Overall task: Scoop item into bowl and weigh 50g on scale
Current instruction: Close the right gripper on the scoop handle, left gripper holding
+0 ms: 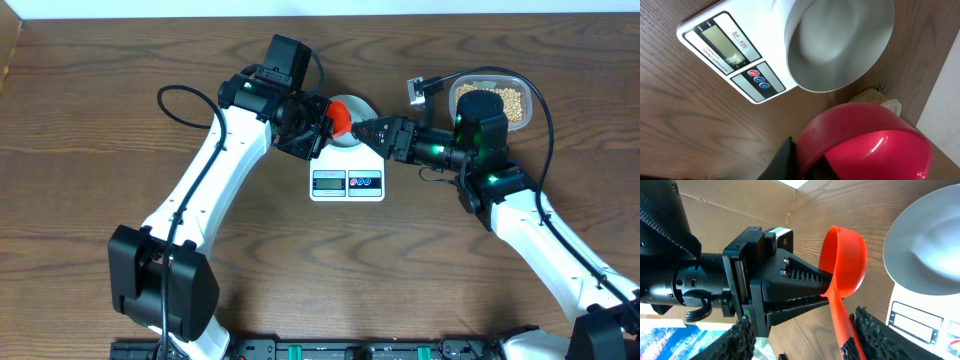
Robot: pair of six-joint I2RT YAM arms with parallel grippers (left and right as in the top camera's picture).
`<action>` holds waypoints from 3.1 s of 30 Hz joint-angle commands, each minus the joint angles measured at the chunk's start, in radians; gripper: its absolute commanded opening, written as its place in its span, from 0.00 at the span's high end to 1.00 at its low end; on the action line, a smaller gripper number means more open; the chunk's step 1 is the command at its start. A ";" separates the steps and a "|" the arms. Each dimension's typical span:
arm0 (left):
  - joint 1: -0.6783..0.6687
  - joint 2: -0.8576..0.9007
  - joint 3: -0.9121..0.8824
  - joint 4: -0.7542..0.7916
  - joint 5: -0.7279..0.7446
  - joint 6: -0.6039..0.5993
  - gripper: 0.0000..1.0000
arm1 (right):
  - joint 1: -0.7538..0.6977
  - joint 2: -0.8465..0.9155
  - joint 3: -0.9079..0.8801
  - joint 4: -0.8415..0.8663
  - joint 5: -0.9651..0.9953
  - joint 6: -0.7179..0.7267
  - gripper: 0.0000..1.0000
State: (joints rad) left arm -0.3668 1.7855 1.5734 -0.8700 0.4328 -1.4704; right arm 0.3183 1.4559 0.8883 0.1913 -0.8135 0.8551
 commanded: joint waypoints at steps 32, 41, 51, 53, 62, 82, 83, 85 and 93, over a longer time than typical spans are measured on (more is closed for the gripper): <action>-0.006 -0.016 0.005 0.031 0.035 0.038 0.93 | 0.011 0.004 0.016 -0.002 0.026 -0.041 0.50; -0.006 -0.016 0.005 0.047 0.034 -0.106 0.93 | 0.011 0.004 0.016 -0.002 0.063 -0.041 0.51; -0.006 -0.016 0.005 0.050 0.034 -0.114 0.93 | 0.011 0.004 0.016 -0.001 0.064 -0.023 0.57; -0.006 -0.016 0.005 0.050 0.034 -0.114 0.93 | 0.011 0.004 0.016 -0.001 0.070 -0.016 0.56; -0.006 -0.016 0.005 0.050 0.034 -0.114 0.92 | 0.011 0.004 0.016 0.003 0.106 0.026 0.63; -0.006 -0.016 0.005 0.050 0.035 -0.192 0.93 | 0.011 0.004 0.016 0.026 0.113 0.042 0.66; -0.006 -0.016 0.005 0.050 0.034 -0.192 0.93 | 0.011 0.004 0.016 0.026 0.113 0.042 0.67; -0.006 -0.016 0.005 0.051 0.035 -0.192 0.93 | 0.011 0.004 0.016 0.026 0.113 0.042 0.71; -0.031 -0.016 0.005 0.055 0.027 -0.192 0.92 | 0.011 0.004 0.016 0.026 0.121 0.042 0.77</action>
State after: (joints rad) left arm -0.3820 1.7855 1.5734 -0.8158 0.4652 -1.6535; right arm 0.3183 1.4559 0.8883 0.2134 -0.6983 0.8963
